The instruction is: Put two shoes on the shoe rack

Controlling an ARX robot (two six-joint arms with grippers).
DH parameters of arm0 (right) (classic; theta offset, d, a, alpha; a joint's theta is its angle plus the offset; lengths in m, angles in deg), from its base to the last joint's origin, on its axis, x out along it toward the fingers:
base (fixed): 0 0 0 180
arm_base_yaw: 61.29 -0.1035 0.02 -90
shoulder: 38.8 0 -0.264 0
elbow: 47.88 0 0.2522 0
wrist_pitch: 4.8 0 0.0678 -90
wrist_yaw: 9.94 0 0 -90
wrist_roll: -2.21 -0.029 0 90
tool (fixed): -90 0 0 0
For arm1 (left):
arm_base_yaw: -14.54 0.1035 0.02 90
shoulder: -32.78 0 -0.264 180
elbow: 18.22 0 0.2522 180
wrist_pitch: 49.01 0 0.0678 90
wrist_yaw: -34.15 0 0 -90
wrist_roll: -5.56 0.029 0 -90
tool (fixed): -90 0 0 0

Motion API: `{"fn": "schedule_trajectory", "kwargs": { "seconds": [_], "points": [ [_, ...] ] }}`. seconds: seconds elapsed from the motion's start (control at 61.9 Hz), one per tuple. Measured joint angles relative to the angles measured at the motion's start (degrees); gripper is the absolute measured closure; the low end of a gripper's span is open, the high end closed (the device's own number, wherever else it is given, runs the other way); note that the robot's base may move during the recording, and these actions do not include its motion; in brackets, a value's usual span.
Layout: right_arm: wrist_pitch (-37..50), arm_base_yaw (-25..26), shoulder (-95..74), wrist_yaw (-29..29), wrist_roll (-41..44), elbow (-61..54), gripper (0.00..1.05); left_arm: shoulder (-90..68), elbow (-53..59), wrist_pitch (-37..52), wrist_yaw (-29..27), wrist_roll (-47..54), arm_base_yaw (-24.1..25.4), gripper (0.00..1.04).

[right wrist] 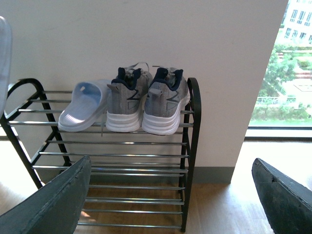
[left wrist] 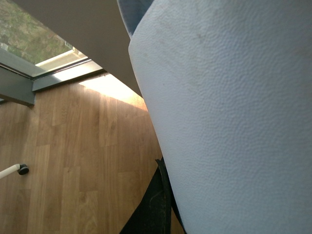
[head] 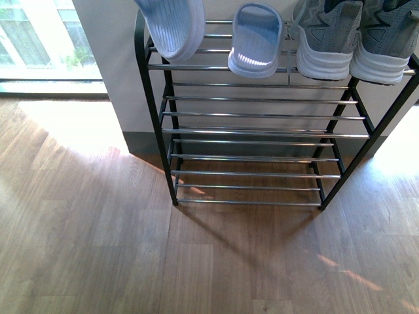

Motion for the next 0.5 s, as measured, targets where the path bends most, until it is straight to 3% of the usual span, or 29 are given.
{"fn": "schedule_trajectory", "kwargs": {
  "seconds": [0.194, 0.339, 0.501],
  "points": [
    [0.00, 0.00, 0.00, 0.00, 0.00, 0.00, 0.09, -13.29, -19.76, -11.93, 1.25, 2.01, 0.04, 1.03],
    [0.00, 0.00, 0.00, -0.02, 0.00, 0.00, 0.09, -29.59, -43.08, -25.09, 1.22, 4.72, -0.20, 1.03],
    [0.00, 0.00, 0.00, -0.02, 0.00, 0.00, 0.09, -35.30, -51.84, -29.20, 0.26, 6.75, -0.15, 1.03]
  ]
}}
